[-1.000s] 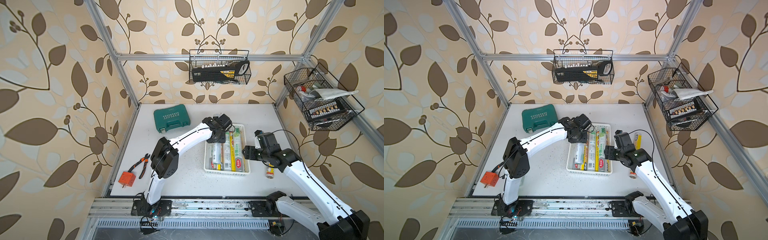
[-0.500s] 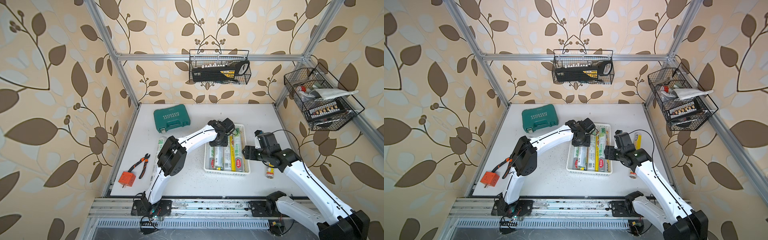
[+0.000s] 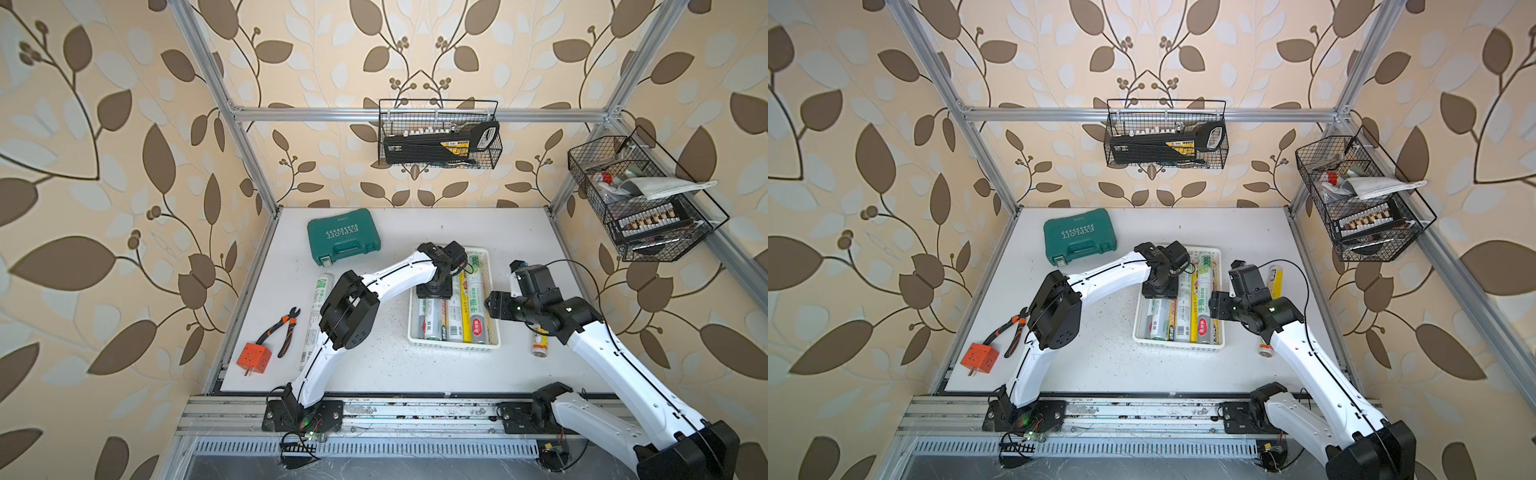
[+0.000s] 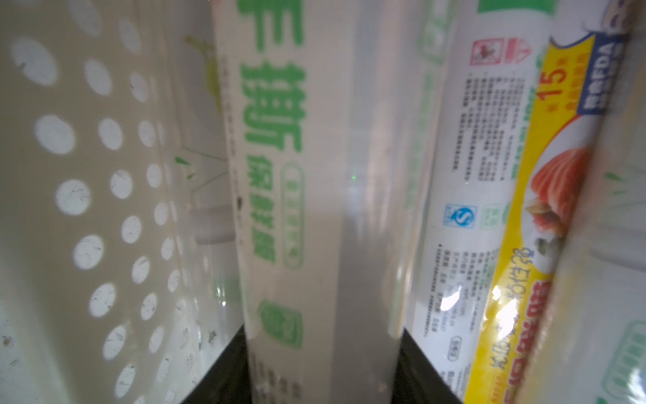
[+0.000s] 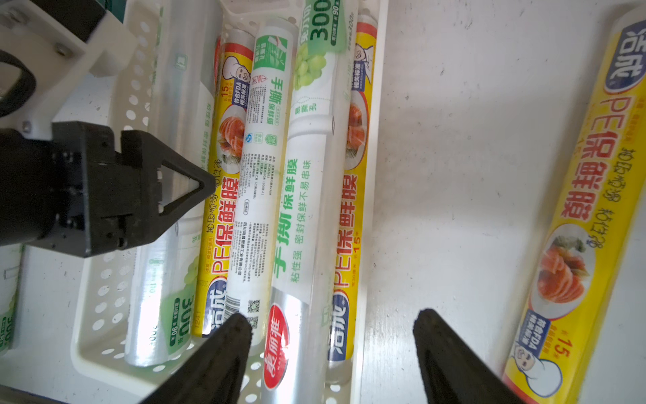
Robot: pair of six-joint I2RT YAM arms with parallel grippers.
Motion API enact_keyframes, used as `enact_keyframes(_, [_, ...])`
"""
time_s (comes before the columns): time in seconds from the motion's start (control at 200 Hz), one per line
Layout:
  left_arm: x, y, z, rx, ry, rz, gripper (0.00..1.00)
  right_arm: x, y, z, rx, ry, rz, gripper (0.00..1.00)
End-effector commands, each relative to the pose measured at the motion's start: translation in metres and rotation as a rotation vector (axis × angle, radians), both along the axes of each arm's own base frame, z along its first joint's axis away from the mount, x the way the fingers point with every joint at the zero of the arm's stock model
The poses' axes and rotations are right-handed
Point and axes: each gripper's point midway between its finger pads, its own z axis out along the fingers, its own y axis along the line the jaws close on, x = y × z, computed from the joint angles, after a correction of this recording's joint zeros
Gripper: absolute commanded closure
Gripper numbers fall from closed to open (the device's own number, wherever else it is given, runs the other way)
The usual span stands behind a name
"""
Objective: Put the plastic wrap into the basket
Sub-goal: Place the plastic wrap in the basket.
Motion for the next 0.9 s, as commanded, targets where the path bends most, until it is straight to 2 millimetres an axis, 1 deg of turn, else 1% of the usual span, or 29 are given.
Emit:
enact_keyframes(0.0, [0.008,-0.001,0.019,-0.029,-0.027,0.002,0.42,-0.003,-0.002,-0.007,-0.005,0.027,-0.008,0.23])
enact_keyframes(0.1, [0.009,0.0,0.025,-0.029,-0.038,0.004,0.34,-0.004,-0.004,-0.009,-0.012,0.032,-0.015,0.23])
enact_keyframes(0.21, [0.007,0.003,0.035,-0.04,-0.056,0.003,0.31,-0.003,-0.006,-0.01,-0.017,0.035,-0.026,0.23])
enact_keyframes(0.44, [0.004,0.023,0.072,-0.072,-0.152,0.024,0.26,0.0,-0.018,-0.011,-0.033,0.021,-0.084,0.23])
enact_keyframes(0.565, [0.001,0.038,0.094,-0.09,-0.223,0.031,0.18,0.002,-0.022,-0.008,-0.033,0.003,-0.105,0.23])
enact_keyframes(0.675, [-0.002,0.06,0.111,-0.066,-0.292,0.037,0.12,0.005,-0.026,-0.002,-0.03,-0.016,-0.126,0.23])
enact_keyframes(0.81, [-0.007,0.094,0.128,-0.011,-0.38,0.056,0.02,0.004,-0.032,-0.001,-0.033,-0.014,-0.147,0.22])
enact_keyframes(0.895, [-0.01,0.117,0.138,0.025,-0.436,0.073,0.01,0.005,-0.04,-0.003,-0.045,-0.007,-0.17,0.2])
